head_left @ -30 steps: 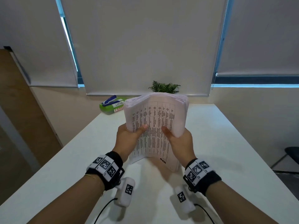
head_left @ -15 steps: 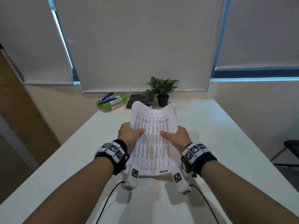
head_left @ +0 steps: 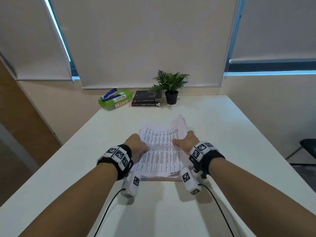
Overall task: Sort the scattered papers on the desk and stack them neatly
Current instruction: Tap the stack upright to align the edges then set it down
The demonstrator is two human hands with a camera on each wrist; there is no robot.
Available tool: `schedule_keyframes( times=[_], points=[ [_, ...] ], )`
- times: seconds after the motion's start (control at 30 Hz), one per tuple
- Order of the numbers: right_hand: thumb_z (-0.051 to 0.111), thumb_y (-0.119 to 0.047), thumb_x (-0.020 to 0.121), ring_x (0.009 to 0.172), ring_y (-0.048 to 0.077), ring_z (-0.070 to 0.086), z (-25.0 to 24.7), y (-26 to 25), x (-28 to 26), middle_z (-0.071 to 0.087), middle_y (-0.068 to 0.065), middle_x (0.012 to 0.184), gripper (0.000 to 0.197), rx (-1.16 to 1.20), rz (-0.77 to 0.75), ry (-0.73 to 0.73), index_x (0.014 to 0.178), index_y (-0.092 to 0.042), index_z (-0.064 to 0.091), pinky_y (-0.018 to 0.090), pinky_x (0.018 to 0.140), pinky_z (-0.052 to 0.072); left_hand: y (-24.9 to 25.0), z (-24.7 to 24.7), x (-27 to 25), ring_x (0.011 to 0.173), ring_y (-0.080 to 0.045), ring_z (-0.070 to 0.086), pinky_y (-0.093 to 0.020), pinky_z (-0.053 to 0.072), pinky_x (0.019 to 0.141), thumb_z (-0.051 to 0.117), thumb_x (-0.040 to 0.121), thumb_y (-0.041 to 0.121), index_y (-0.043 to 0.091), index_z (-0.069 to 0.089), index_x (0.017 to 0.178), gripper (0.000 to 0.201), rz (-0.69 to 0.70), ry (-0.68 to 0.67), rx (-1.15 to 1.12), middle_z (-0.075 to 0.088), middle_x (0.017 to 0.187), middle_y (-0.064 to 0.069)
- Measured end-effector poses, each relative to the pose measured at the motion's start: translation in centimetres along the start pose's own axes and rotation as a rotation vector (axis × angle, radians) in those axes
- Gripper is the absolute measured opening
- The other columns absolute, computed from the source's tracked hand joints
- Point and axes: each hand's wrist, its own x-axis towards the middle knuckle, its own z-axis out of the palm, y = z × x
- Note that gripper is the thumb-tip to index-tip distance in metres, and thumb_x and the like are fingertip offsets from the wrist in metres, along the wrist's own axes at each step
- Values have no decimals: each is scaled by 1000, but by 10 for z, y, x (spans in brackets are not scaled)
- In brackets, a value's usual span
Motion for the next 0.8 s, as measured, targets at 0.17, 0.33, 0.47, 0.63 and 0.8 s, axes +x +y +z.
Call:
schedule_keyframes(
  times=[0.17,0.33,0.47,0.63,0.8],
  points=[
    [66,-19,97,95,27,69,-23,-5,-38,66,17,132,98,-267,-175,-231,163,-34,-4,38,85,58,-4,3,-1,132,-35,54,-38,47,103,77,96,22,2,44,146,64,44,85,155,55,144,-15],
    [54,-38,103,151,23,36,-40,8,-69,28,0,169,71,-505,-205,-370,165,-32,20,34,118,34,-4,5,-11,138,-35,51,-37,45,105,74,98,25,9,32,158,74,95,104,162,49,155,-15],
    [54,-35,104,150,24,37,-41,4,-74,28,2,169,70,-510,-198,-369,165,-27,21,34,118,35,-11,-10,-26,104,-31,66,-42,58,91,75,95,19,21,27,162,82,78,-39,205,68,131,-20],
    [44,-19,106,129,32,57,-31,2,-77,52,12,151,58,-662,-180,-338,161,-19,26,39,105,50,-25,-27,-58,80,-20,71,-30,64,67,77,93,9,23,60,128,41,-26,-118,231,73,99,-7],
    [41,-4,102,95,30,57,-16,-8,-83,59,16,125,51,-836,-186,-261,152,-1,29,36,77,48,-21,-10,-68,56,-15,54,-22,42,50,62,94,10,14,49,67,30,74,-11,585,58,63,0]
  ],
)
